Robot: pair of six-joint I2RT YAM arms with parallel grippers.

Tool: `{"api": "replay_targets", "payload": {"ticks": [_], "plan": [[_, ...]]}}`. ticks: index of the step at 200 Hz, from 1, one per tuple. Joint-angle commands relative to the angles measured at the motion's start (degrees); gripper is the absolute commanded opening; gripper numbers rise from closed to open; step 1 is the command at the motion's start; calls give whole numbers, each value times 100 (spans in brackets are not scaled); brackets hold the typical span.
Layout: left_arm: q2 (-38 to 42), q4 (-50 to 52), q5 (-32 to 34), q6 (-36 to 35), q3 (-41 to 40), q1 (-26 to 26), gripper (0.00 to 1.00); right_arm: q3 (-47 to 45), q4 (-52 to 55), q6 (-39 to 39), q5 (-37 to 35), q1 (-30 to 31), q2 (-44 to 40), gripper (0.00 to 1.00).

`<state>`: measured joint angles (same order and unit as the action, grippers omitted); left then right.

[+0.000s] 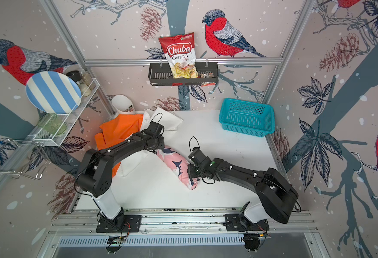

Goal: Roll up the shorts
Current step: Roll the shorts at the center of the board.

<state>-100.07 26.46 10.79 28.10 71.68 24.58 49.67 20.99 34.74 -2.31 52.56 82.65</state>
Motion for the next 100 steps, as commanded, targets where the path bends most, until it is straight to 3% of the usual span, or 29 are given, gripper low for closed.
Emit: {"api": "replay_targets", "payload": {"ticks": [1,44,79,100], "plan": [[283,534,248,-128,153,-27,60,576,1314,-187,-841,144,16,63],[1089,608,16,-145,-218,-312,61,2089,2059,-730,-1091,448,1176,76],[1884,579,-243,-199,-860,-675,62,3475,2505,-1121,-1338,606,2502,99],[2273,624,-332,-284,-1146,-879,62,4185,2769,-1330,-1389,614,3213,100]]}}
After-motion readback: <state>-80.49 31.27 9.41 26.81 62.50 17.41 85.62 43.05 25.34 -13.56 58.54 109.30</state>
